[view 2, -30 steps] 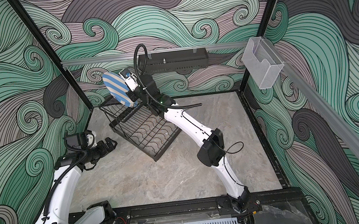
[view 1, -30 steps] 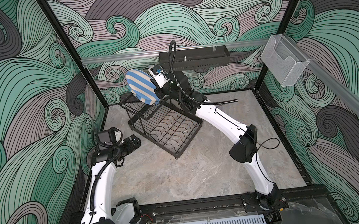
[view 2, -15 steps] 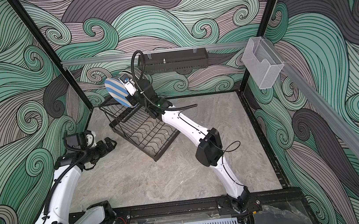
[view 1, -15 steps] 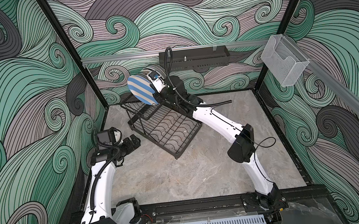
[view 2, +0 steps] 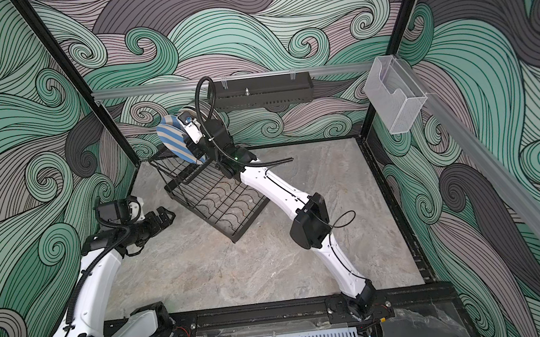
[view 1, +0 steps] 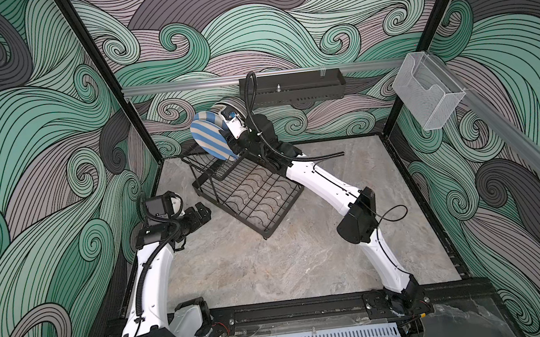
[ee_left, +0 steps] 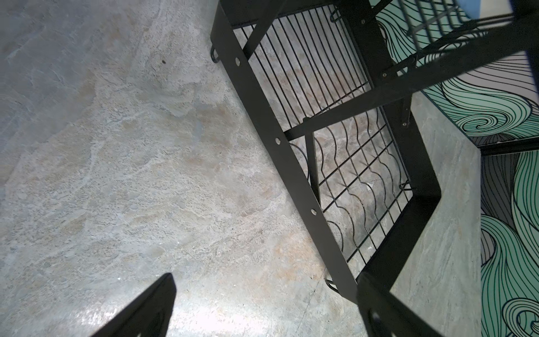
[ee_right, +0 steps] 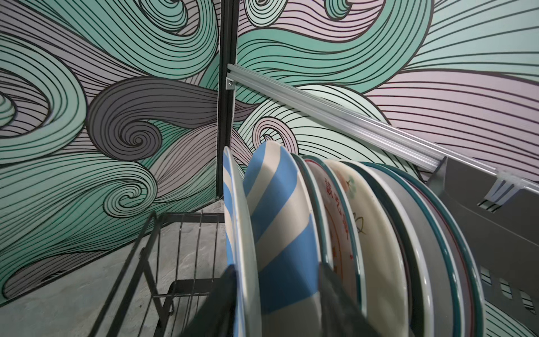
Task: Load plates into a dish rack
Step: Place the plate on the dish rack, then reset both arms
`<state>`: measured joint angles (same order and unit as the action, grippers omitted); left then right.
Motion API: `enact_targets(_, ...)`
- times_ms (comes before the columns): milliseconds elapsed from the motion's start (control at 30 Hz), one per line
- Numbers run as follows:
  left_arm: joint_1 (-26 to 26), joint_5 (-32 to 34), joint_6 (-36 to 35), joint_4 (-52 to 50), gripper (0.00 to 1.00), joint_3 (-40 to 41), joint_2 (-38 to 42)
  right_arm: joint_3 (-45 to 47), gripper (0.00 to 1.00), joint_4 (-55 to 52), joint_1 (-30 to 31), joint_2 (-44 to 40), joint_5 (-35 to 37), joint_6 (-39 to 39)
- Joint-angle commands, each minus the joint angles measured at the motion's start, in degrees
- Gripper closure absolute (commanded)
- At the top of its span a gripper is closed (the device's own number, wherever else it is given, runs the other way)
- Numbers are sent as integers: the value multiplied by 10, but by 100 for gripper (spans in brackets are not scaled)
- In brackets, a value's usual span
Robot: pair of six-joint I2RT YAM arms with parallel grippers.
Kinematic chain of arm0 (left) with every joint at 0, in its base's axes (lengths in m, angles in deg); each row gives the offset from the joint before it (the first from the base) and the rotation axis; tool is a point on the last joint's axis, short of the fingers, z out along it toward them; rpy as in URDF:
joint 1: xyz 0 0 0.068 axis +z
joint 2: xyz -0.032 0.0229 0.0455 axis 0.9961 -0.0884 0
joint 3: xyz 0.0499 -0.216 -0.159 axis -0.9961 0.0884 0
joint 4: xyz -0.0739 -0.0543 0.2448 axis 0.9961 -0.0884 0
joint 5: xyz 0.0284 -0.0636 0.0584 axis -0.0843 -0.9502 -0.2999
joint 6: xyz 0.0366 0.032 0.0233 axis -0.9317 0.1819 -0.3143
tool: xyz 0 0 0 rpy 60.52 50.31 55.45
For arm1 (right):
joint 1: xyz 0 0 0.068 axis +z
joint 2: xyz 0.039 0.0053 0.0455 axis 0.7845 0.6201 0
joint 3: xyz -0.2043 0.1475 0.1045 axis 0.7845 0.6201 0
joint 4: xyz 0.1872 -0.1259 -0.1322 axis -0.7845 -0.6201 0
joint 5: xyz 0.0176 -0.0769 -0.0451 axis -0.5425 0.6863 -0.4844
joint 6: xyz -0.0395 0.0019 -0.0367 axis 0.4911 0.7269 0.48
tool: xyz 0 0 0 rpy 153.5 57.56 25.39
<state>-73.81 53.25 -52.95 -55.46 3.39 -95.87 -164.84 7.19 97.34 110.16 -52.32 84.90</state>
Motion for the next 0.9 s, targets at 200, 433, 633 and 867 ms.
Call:
enact_targets(200,5,90,0,-2,1,-37,50,132,25,-56,0,-190,12,-17)
enact_targets(433,4,163,53,132,1,1,62,396,17,-135,-52,-415,89,-44)
enact_targets(633,6,233,-10,377,1,135,49,734,8,-100,-186,-634,141,-81)
enact_targets(867,6,234,-83,560,1,201,-92,1076,0,129,-357,-738,156,-167)
